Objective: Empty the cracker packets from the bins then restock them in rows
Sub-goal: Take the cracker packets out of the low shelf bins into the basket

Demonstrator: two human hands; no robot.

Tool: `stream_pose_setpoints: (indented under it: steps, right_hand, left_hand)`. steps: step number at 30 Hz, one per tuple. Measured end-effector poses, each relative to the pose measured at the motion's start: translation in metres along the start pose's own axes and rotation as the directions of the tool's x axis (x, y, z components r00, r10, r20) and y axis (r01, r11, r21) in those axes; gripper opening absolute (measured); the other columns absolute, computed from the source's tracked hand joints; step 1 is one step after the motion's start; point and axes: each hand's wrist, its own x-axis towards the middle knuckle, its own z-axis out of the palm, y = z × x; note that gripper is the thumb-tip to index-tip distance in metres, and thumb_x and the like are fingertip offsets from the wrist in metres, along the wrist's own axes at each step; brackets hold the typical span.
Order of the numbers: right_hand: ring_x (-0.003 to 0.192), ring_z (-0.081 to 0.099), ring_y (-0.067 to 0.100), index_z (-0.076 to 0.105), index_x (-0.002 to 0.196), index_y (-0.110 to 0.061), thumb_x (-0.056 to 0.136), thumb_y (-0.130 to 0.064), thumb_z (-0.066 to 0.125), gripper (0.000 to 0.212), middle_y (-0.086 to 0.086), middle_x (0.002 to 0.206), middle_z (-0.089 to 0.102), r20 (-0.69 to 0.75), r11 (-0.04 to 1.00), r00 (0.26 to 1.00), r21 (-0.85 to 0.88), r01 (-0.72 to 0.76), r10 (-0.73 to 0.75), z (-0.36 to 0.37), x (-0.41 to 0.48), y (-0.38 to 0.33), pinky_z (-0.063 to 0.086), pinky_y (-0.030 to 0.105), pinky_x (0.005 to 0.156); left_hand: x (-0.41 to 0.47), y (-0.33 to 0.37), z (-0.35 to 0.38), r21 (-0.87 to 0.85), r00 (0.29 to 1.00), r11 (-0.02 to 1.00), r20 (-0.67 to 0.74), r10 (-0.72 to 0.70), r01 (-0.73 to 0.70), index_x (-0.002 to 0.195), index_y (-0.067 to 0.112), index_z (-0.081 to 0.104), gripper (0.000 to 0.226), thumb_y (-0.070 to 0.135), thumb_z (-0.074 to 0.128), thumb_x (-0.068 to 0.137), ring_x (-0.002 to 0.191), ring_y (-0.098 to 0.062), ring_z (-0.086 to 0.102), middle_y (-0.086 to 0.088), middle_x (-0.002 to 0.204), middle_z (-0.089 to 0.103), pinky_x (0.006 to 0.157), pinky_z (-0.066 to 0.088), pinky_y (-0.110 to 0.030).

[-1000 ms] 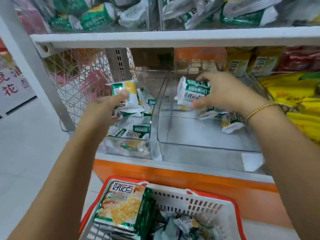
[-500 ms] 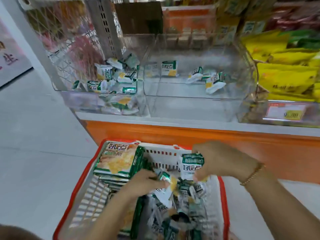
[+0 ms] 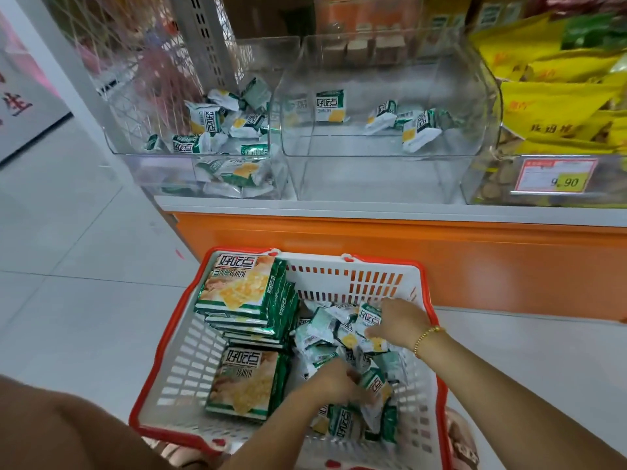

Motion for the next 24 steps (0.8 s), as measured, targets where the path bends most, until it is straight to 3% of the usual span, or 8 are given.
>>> stream_pose_setpoints:
  steps: [2, 7, 10, 13, 15, 18, 21, 24]
  right_hand:
    - [0.084, 0.062, 0.015, 0.055, 0.121, -0.010, 0.091, -0.045, 0.058, 0.046, 0.005, 0.112, 0.063, -0.012, 1.000, 1.000, -0.016, 0.015, -0.015, -0.005, 0.003, 0.000, 0.047, 0.027, 0.064]
    - [0.057, 0.056, 0.010, 0.061, 0.074, -0.010, 0.093, -0.032, 0.060, 0.029, -0.004, 0.071, 0.061, -0.196, 0.963, 0.971, 0.204, 0.177, -0.137, -0.069, -0.008, -0.004, 0.043, 0.019, 0.052]
    - [0.046, 0.041, 0.005, 0.053, 0.060, -0.014, 0.088, -0.036, 0.066, 0.038, -0.008, 0.050, 0.044, -0.467, 0.864, 0.835, 0.246, 0.439, -0.291, -0.136, -0.044, -0.023, 0.034, 0.018, 0.050]
    - [0.045, 0.040, 0.006, 0.052, 0.059, -0.011, 0.088, -0.032, 0.066, 0.038, -0.007, 0.046, 0.040, -0.669, 0.769, 0.662, 0.210, 0.604, -0.338, -0.200, -0.085, -0.050, 0.029, 0.015, 0.047]
    - [0.049, 0.045, 0.008, 0.058, 0.064, -0.010, 0.088, -0.033, 0.065, 0.034, -0.003, 0.052, 0.050, -0.768, 0.773, 0.572, 0.165, 0.612, -0.288, -0.234, -0.093, -0.062, 0.031, 0.017, 0.047]
    - [0.068, 0.055, 0.017, 0.064, 0.079, -0.010, 0.087, -0.033, 0.065, 0.025, 0.003, 0.071, 0.061, -0.817, 0.901, 0.548, 0.087, 0.426, -0.180, -0.275, -0.063, -0.066, 0.039, 0.025, 0.058]
    - [0.101, 0.058, 0.026, 0.059, 0.117, -0.015, 0.087, -0.037, 0.066, 0.039, 0.010, 0.120, 0.059, -0.678, 0.969, 0.733, 0.141, 0.204, -0.055, -0.302, -0.009, -0.055, 0.046, 0.031, 0.080]
    - [0.128, 0.044, 0.031, 0.033, 0.146, -0.014, 0.088, -0.037, 0.065, 0.070, 0.016, 0.148, 0.036, -0.481, 0.995, 0.876, 0.100, -0.001, 0.049, -0.313, 0.034, -0.040, 0.041, 0.033, 0.097]
  left_hand:
    - [-0.004, 0.007, -0.010, 0.024, 0.999, 0.999, 0.000, 0.033, -0.033, 0.098, 0.010, 0.070, 0.023, 0.026, 0.071, 0.082, 0.058, -0.014, 0.050, -0.009, 0.074, 0.057, 0.059, 0.040, -0.027]
    - [-0.040, 0.046, -0.076, -0.051, 0.896, 0.982, -0.419, 0.146, -0.184, 0.097, 0.014, 0.073, 0.013, 0.019, 0.062, 0.091, 0.075, -0.004, 0.057, 0.009, 0.086, 0.066, 0.077, 0.047, -0.018]
    - [-0.090, 0.086, -0.132, 0.003, 0.573, 0.903, -0.772, 0.275, -0.429, 0.084, 0.023, 0.069, 0.012, 0.017, 0.061, 0.091, 0.080, 0.006, 0.060, 0.014, 0.087, 0.068, 0.077, 0.047, -0.009]
    - [-0.140, 0.121, -0.184, 0.145, 0.246, 0.794, -0.905, 0.348, -0.591, 0.078, 0.027, 0.064, 0.015, 0.019, 0.062, 0.091, 0.075, 0.005, 0.060, 0.013, 0.082, 0.066, 0.067, 0.045, -0.006]
    - [-0.156, 0.136, -0.216, 0.242, 0.125, 0.768, -0.915, 0.384, -0.593, 0.083, 0.027, 0.064, 0.011, 0.021, 0.060, 0.092, 0.083, 0.000, 0.062, 0.010, 0.089, 0.066, 0.077, 0.048, -0.014]
    - [-0.152, 0.150, -0.256, 0.253, 0.210, 0.818, -0.889, 0.408, -0.517, 0.107, 0.021, 0.065, 0.018, 0.027, 0.061, 0.091, 0.100, -0.008, 0.061, 0.008, 0.105, 0.065, 0.087, 0.048, -0.023]
    - [-0.134, 0.159, -0.276, 0.249, 0.351, 0.834, -0.820, 0.452, -0.492, 0.120, 0.019, 0.059, 0.030, 0.026, 0.062, 0.091, 0.096, -0.001, 0.058, 0.009, 0.111, 0.062, 0.077, 0.046, -0.012]
    - [-0.123, 0.160, -0.282, 0.207, 0.381, 0.803, -0.796, 0.471, -0.559, 0.120, 0.024, 0.057, 0.031, 0.022, 0.064, 0.090, 0.093, 0.006, 0.056, 0.014, 0.108, 0.059, 0.072, 0.049, -0.014]
